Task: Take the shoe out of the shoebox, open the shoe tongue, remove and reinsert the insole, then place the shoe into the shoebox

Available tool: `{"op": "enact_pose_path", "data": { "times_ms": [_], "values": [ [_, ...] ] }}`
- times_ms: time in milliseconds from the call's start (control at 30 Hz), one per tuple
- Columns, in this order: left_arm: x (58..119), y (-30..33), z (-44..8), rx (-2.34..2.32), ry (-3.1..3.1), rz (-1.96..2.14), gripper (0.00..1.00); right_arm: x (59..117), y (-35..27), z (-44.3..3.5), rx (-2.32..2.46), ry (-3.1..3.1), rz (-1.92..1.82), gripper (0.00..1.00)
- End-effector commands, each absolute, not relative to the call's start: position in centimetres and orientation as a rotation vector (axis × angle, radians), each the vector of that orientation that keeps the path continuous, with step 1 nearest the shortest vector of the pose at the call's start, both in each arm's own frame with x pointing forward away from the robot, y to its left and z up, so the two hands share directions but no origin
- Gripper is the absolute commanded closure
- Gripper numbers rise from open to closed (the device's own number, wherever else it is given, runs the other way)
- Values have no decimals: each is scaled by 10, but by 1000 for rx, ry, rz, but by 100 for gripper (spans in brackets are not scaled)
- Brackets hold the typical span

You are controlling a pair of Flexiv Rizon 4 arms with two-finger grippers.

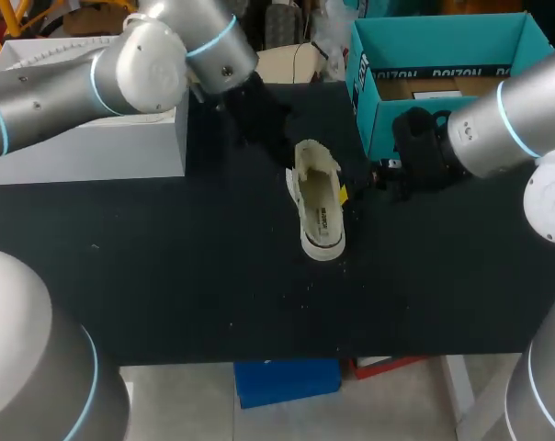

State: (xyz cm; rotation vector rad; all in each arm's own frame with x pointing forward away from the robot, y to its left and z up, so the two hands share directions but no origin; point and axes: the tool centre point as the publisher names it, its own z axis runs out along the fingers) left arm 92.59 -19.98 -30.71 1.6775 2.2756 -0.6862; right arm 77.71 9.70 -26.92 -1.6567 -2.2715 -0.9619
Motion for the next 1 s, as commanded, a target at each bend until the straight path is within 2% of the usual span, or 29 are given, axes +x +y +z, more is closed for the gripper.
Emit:
{"op": "enact_pose_path", "data": {
  "times_ms": [33, 267, 633, 800, 1000],
  "values": [
    [940, -156, -280, 1532, 2252, -595, 100, 777, 98, -269, -1660, -2273, -958, 0],
    [987, -157, -297, 1501, 2301, -519, 100, 777, 98, -269, -1660, -2273, -958, 0],
    [1020, -216, -334, 1600, 2296, -561, 100, 777, 98, -269, -1660, -2273, -958, 0],
    [1007, -240, -332, 1675, 2225, -606, 100, 777, 98, -269, -1660, -2273, -958, 0],
    [963, -245, -326, 1793, 2166, -649, 100, 777, 98, -269, -1660, -2273, -958, 0]
  ]
}}
